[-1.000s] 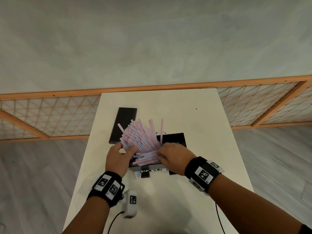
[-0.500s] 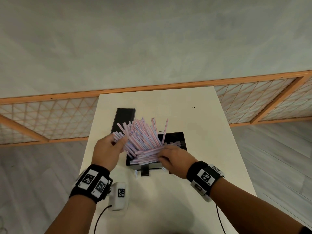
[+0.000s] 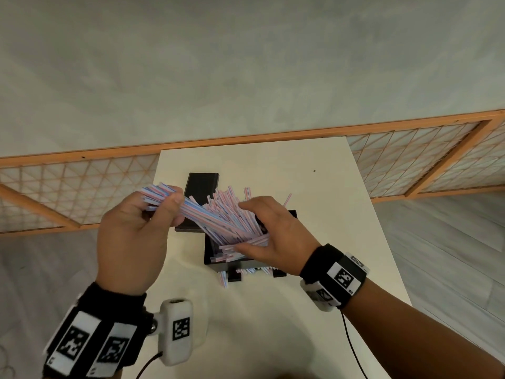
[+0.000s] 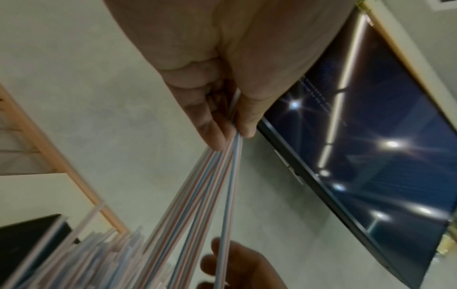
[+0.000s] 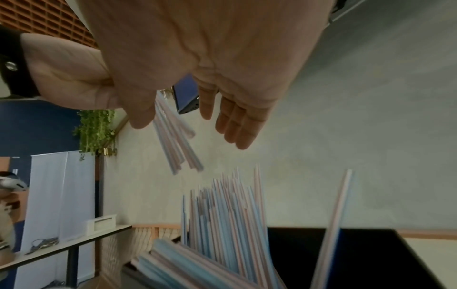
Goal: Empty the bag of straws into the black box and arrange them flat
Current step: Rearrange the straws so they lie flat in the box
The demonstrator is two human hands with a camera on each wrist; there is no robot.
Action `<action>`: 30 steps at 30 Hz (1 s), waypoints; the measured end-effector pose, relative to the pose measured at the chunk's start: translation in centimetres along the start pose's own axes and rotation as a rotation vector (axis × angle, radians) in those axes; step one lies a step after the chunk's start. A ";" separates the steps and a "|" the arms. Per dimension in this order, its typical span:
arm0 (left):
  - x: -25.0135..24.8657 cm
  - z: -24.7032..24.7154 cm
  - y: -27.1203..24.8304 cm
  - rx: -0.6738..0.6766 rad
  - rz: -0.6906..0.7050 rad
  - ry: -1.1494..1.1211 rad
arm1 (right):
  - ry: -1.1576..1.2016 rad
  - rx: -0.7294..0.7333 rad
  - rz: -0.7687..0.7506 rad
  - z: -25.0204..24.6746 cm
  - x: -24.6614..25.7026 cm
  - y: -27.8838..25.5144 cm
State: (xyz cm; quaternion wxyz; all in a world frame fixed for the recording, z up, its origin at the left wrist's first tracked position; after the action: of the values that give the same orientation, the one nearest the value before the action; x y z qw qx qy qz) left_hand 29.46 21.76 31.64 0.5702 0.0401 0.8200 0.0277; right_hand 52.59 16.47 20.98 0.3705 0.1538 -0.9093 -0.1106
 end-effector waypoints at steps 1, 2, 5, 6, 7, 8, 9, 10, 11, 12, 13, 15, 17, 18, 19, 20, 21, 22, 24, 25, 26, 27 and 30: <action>-0.4 0.4 -0.4 -0.012 0.016 -0.034 | -0.009 -0.009 -0.020 0.0 0.5 0.2; -0.6 1.0 -0.7 -0.022 0.026 -0.067 | -0.024 -0.026 -0.038 0.0 0.8 0.4; 0.9 3.3 -1.5 0.006 -0.076 -0.229 | -0.104 -0.087 -0.083 0.3 0.4 1.1; 2.0 4.2 -1.5 0.036 -0.168 -0.327 | -0.161 -0.093 -0.106 0.5 -0.1 1.3; 3.2 5.0 -1.5 0.061 -0.277 -0.422 | -0.227 -0.068 -0.116 0.8 -0.8 1.3; 4.3 5.8 -1.6 0.074 -0.379 -0.490 | -0.282 -0.010 -0.098 1.1 -1.6 1.2; 5.5 6.4 -1.5 0.084 -0.458 -0.519 | -0.319 0.076 -0.064 1.3 -2.3 1.1; 6.5 6.9 -1.5 0.098 -0.515 -0.524 | -0.344 0.174 -0.021 1.5 -3.0 1.0; 7.4 7.2 -1.6 0.116 -0.559 -0.514 | -0.361 0.265 0.016 1.8 -3.7 0.8; 8.4 7.5 -1.6 0.134 -0.592 -0.491 | -0.372 0.336 0.045 2.0 -4.3 0.6; 9.3 7.7 -1.6 0.150 -0.620 -0.458 | -0.377 0.382 0.058 2.2 -4.9 0.4; 10.8 7.9 -1.4 0.149 -0.659 -0.377 | -0.377 0.427 0.080 2.8 -6.0 0.1; 12.0 7.8 -1.1 0.136 -0.678 -0.312 | -0.356 0.434 0.118 3.3 -7.1 -0.3; 12.4 7.6 -1.1 0.136 -0.676 -0.286 | -0.328 0.422 0.135 3.5 -7.5 -0.6; 12.7 7.5 -1.0 0.137 -0.665 -0.256 | -0.294 0.403 0.150 3.5 -7.7 -0.8; 12.9 7.3 -1.0 0.135 -0.645 -0.206 | -0.271 0.375 0.156 3.5 -7.9 -1.0; 13.0 7.1 -1.1 0.129 -0.611 -0.131 | -0.258 0.346 0.150 3.5 -8.0 -1.2; 13.0 7.0 -1.1 0.126 -0.551 -0.024 | -0.258 0.330 0.143 3.5 -8.1 -1.4; 13.0 6.8 -1.3 0.166 -0.340 0.266 | -0.294 0.355 0.132 4.1 -8.3 -1.7; 12.9 7.0 -1.5 0.204 -0.191 0.410 | -0.317 0.386 0.116 4.6 -8.4 -1.9; 13.0 7.4 -1.8 0.263 -0.050 0.531 | -0.326 0.415 0.085 5.0 -8.4 -2.1; 13.0 7.9 -2.1 0.333 0.056 0.619 | -0.321 0.432 0.049 5.5 -8.2 -2.1; 13.7 9.4 -2.7 0.435 0.195 0.740 | -0.288 0.457 -0.002 6.3 -7.3 -1.9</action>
State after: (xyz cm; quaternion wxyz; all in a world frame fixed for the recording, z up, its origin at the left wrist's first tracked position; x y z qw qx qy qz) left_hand 33.48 20.38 15.33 0.2112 0.2239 0.9481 -0.0794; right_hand 53.48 17.92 11.32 0.1928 0.2170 -0.9539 0.0767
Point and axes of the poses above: each hand's wrist, its own y-axis towards the middle knuckle, its own z-axis out of the palm, x = y × z, the point moved 1 cm from there along y, towards the middle knuckle, and after that the axes turned 7 degrees about -z, right-handed, at the moved point
